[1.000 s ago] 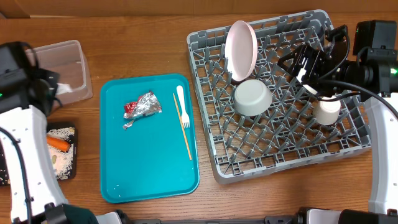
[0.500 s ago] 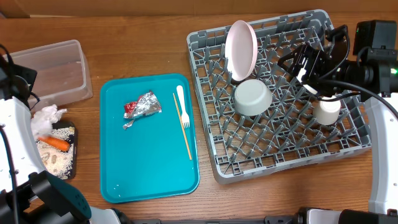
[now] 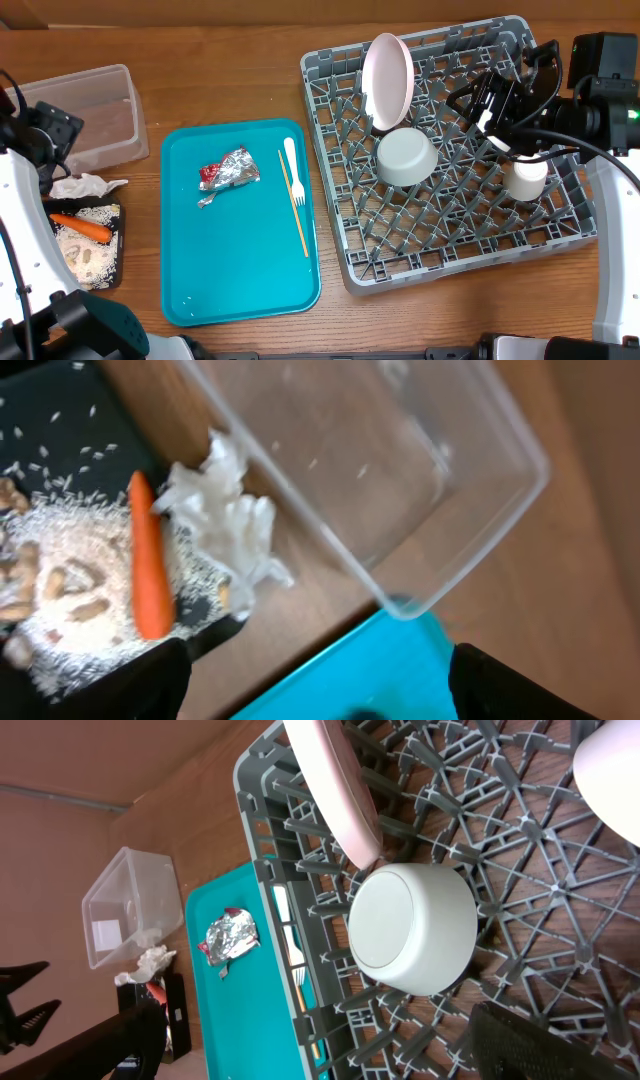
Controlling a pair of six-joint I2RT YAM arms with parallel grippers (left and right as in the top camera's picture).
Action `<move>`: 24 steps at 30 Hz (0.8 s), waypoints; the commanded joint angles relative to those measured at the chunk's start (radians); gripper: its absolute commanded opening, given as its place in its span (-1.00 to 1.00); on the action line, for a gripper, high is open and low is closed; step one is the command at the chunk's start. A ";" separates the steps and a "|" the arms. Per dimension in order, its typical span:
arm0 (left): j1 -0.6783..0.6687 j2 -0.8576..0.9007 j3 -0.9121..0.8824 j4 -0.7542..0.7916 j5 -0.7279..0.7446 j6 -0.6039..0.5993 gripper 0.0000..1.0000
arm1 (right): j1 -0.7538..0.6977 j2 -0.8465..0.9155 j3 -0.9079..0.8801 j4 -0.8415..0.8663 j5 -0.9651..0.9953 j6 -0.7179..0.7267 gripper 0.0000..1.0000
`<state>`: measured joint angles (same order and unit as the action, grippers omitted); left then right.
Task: Sort waste into correct bins and load items into the dishwasher rack
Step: 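Carry the tissue left toward the clear plastic container, then lower the tissue into the clear container and open the left gripper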
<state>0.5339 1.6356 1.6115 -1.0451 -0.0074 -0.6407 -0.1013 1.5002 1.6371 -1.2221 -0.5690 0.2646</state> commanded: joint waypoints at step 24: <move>-0.010 0.245 -0.125 0.042 -0.197 0.126 0.64 | 0.002 -0.003 0.005 0.005 0.004 -0.007 1.00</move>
<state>0.5297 1.8400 1.4887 -1.0122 -0.1635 -0.5388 -0.1013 1.5002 1.6371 -1.2224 -0.5686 0.2649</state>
